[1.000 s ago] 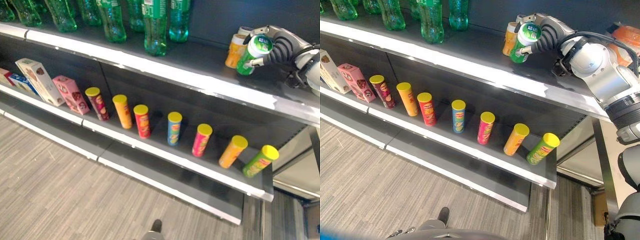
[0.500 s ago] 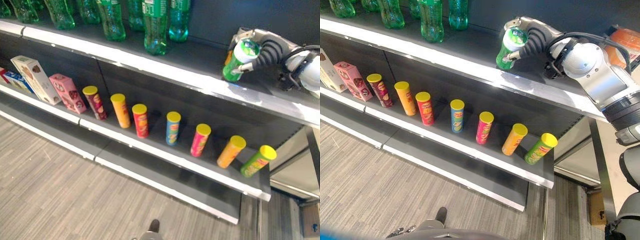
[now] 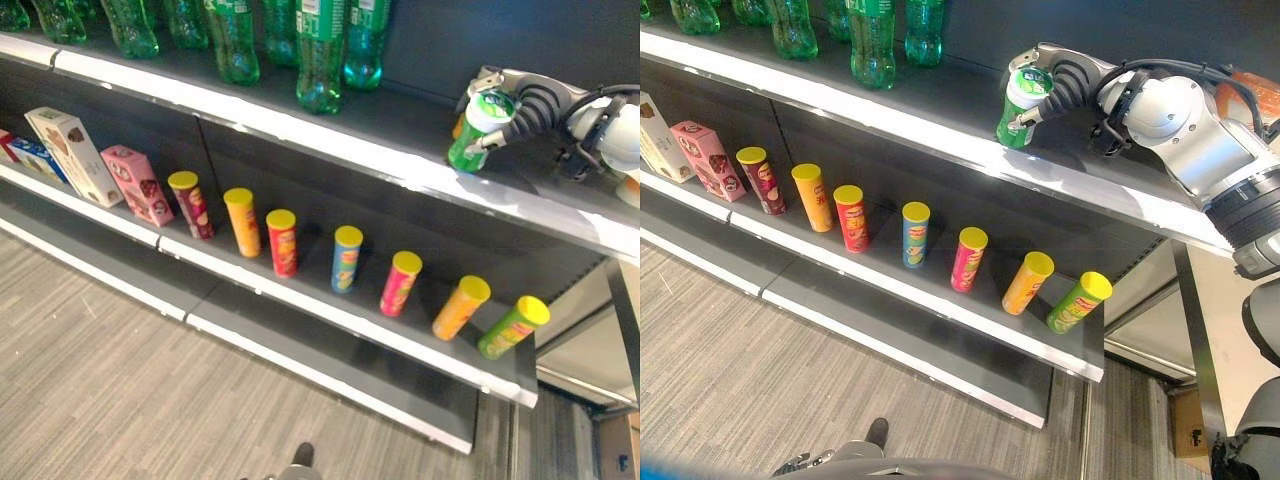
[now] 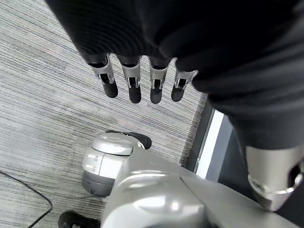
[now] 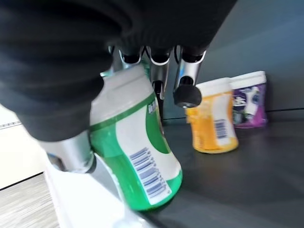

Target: Put the goods on the table back onto the shelves and tidy them up.

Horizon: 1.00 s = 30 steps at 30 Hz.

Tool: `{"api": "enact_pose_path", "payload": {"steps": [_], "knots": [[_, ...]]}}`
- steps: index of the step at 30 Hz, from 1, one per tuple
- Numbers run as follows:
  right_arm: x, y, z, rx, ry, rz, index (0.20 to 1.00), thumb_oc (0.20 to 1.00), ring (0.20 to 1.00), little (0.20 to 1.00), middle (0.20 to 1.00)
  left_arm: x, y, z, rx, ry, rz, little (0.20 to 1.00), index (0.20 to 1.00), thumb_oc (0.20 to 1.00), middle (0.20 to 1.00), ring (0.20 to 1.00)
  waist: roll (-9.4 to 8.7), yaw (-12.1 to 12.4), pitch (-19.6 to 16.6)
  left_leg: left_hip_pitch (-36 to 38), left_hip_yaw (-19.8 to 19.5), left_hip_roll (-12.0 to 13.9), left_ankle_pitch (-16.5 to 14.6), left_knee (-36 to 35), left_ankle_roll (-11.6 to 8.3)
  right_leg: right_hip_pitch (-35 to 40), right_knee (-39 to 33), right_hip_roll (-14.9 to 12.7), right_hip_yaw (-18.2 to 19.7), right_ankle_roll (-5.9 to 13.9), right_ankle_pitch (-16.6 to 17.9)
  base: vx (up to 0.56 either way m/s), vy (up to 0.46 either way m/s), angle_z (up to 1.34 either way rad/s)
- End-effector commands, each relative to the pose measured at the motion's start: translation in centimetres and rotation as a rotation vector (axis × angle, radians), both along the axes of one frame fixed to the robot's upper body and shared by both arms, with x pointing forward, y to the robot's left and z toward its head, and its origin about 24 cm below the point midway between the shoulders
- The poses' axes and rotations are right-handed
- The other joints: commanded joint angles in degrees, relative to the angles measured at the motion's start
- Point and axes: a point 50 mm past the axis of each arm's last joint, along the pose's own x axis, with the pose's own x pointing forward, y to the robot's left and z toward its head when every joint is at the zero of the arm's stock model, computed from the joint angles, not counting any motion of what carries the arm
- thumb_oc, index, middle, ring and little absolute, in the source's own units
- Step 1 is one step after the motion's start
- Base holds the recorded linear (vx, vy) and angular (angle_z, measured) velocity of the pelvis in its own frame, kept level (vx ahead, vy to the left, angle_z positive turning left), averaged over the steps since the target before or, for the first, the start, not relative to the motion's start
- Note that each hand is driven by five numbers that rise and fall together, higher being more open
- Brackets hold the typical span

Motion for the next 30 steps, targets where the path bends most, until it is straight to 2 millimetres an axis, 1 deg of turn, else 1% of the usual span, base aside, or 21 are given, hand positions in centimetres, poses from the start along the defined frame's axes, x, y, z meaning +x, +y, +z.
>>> {"api": "enact_pose_path", "payload": {"steps": [1, 2, 3, 4, 5, 6, 8, 15, 16, 26, 30], "knots": [[0.5, -0.1, 2.1, 0.002, -0.047, -0.043, 0.2, 0.2, 0.2, 0.2, 0.2, 2.1, 1.5, 0.8, 0.067, -0.054, -0.091, 1.0, 1.0, 1.0, 1.0, 1.0, -1.15, 1.4, -0.9, 3.7, 5.2, 5.3, -5.4, 1.2, -4.74, -4.1, 2.5, -0.7, 0.4, -1.11, -2.4, 0.0, 0.0, 0.0], [0.5, 0.1, 2.5, -0.002, -0.062, -0.043, 0.2, 0.2, 0.2, 0.2, 0.2, 1.7, 1.8, 0.8, 0.054, -0.03, -0.102, 1.0, 1.0, 1.0, 1.0, 1.0, -1.25, 1.6, -1.0, 3.6, 5.2, 5.3, -5.4, 1.2, -4.74, -4.2, 2.5, -0.7, 0.4, -1.13, -2.4, 0.0, 0.0, 0.0], [0.4, -0.2, 3.5, 0.024, -0.078, -0.055, 0.2, 0.2, 0.2, 0.2, 0.2, 1.4, 2.2, 0.8, 0.055, -0.017, -0.089, 1.0, 1.0, 1.0, 1.0, 1.0, -1.23, 2.0, -0.9, 3.4, 5.0, 5.3, -5.3, 1.2, -4.72, -4.3, 2.5, -0.7, 0.3, -1.16, -2.4, 0.0, 0.0, 0.0], [0.5, -0.8, 3.5, 0.041, -0.073, -0.077, 0.2, 0.2, 0.2, 0.2, 0.2, 1.0, 2.2, 0.7, 0.055, -0.006, -0.076, 1.0, 1.0, 1.0, 1.0, 1.0, -1.2, 2.1, -0.9, 3.3, 4.8, 5.3, -5.3, 1.2, -4.72, -4.3, 2.5, -0.7, 0.2, -1.18, -2.4, 0.0, 0.0, 0.0], [0.5, -0.8, 3.5, 0.042, -0.073, -0.077, 0.2, 0.2, 0.2, 0.2, 0.2, 1.0, 2.2, 0.7, 0.055, -0.006, -0.076, 1.0, 1.0, 1.0, 1.0, 1.0, -1.21, 2.1, -0.9, 3.3, 4.8, 5.3, -5.3, 1.2, -4.72, -4.3, 2.5, -0.7, 0.2, -1.18, -2.4, 0.0, 0.0, 0.0], [0.5, -1.5, 3.6, 0.022, -0.061, -0.112, 0.2, 0.2, 0.2, 0.2, 0.2, 0.7, 2.6, 0.8, 0.06, 0.006, -0.063, 1.0, 1.0, 1.0, 1.0, 1.0, -1.26, 2.3, -0.7, 3.1, 4.5, 5.3, -5.1, 1.1, -4.76, -4.2, 2.4, -0.6, -0.1, -1.25, -2.4, 0.0, -0.015, 0.04], [0.5, -1.5, 3.6, 0.015, -0.058, -0.115, 0.2, 0.2, 0.2, 0.2, 0.2, 0.7, 2.7, 0.8, 0.06, 0.007, -0.063, 1.0, 1.0, 1.0, 1.0, 1.0, -1.26, 2.3, -0.6, 3.2, 4.4, 5.3, -5.1, 1.1, -4.75, -4.2, 2.4, -0.6, -0.1, -1.26, -2.4, 0.0, -0.012, 0.07], [0.5, -0.7, 3.3, 0.017, -0.029, -0.082, 0.2, 0.2, 0.2, 0.2, 0.2, 0.7, 2.7, 0.8, 0.052, 0.01, -0.067, 1.0, 1.0, 1.0, 1.0, 1.0, -1.29, 2.5, -0.6, 3.3, 4.4, 5.4, -5.2, 1.1, -4.7, -4.0, 2.3, -0.4, 0.0, -1.41, -2.6, 0.0, -0.001, 0.01], [0.6, -0.2, 3.0, 0.024, -0.001, -0.06, 0.2, 0.2, 0.2, 0.2, 0.2, 0.7, 2.9, 0.9, 0.056, 0.009, -0.064, 1.0, 1.0, 1.0, 1.0, 1.0, -1.33, 2.6, -0.6, 3.3, 4.3, 5.4, -5.2, 1.1, -4.75, -3.8, 2.2, -0.3, -0.2, -1.44, -2.6, 0.0, 0.0, 0.0], [0.5, 0.5, 2.7, -0.016, 0.046, -0.029, 0.2, 0.2, 0.2, 0.2, 0.2, 0.8, 2.8, 0.9, 0.049, 0.009, -0.08, 1.0, 1.0, 1.0, 1.0, 1.0, -1.53, 2.7, -0.8, 3.3, 4.2, 5.3, -5.2, 1.1, -4.92, -3.5, 2.0, -0.2, -0.6, -1.39, -2.7, 0.0, -0.002, 0.02], [0.7, 0.7, 2.4, -0.017, 0.055, -0.032, 0.2, 0.2, 0.2, 0.2, 0.2, 0.9, 2.8, 1.0, 0.046, 0.01, -0.089, 1.0, 1.0, 1.0, 1.0, 1.0, -1.4, 2.9, -0.7, 3.3, 4.2, 5.3, -5.2, 1.0, -4.84, -3.6, 2.0, -0.4, -0.4, -1.4, -2.5, 0.0, 0.0, 0.0]]}}
